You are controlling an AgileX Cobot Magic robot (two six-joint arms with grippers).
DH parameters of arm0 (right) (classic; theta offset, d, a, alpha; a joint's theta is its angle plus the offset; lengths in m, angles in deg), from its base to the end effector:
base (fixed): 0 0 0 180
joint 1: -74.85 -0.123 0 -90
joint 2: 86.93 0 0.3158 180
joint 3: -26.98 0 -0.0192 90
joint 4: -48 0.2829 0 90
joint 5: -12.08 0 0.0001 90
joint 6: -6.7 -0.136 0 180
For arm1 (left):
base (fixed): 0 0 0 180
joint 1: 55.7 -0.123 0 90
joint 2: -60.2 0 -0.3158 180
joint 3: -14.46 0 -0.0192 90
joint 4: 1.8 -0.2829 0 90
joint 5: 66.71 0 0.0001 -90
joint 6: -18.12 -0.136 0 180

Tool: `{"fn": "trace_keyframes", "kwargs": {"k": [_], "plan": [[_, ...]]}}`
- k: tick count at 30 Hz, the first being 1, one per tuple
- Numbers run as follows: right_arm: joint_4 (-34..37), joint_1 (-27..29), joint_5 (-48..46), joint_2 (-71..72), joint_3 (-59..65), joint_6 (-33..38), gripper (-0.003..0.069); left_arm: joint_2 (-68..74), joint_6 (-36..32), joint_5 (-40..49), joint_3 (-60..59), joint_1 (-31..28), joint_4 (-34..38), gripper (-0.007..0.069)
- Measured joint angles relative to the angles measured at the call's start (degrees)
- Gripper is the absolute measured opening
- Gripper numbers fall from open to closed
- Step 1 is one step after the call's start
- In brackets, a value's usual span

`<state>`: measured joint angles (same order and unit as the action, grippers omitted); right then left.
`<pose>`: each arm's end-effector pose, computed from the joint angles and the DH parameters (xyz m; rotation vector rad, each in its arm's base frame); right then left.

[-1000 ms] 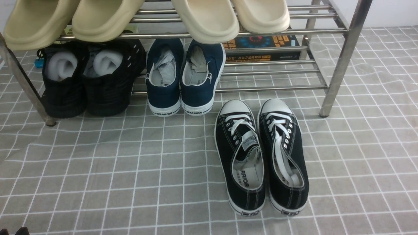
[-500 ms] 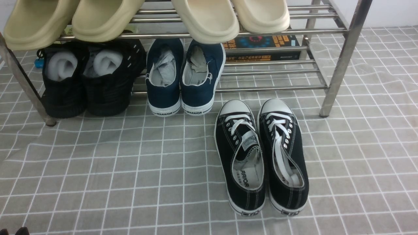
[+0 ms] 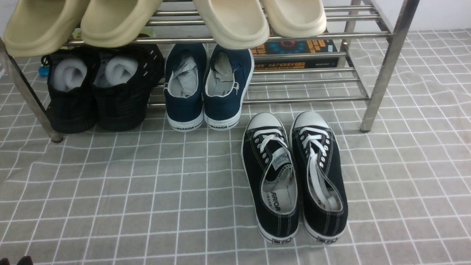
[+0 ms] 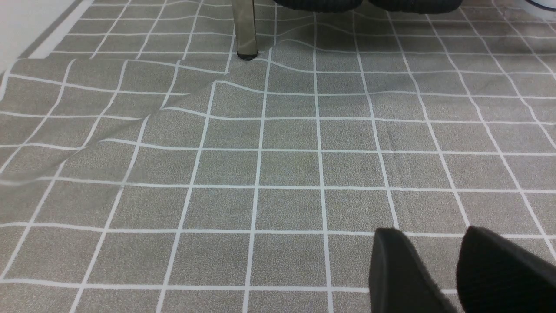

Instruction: Take the shoes off the shelf with your hand from the grey coffee tablecloth.

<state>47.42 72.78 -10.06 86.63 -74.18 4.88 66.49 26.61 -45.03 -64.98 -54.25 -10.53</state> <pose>0.0962 0.0030 0.1600 -0.0103 1.8749 0.0367 0.0966 0.0052 0.1576 -0.0211 1.8702 0.0306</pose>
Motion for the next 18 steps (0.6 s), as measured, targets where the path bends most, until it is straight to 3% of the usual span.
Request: {"fn": "trace_keyframes", "kwargs": {"k": [18], "plan": [[0.05,0.0,0.0,0.0,0.0,-0.06,0.0115,0.0,0.0,0.0,0.0,0.0,0.0,0.0239]]}}
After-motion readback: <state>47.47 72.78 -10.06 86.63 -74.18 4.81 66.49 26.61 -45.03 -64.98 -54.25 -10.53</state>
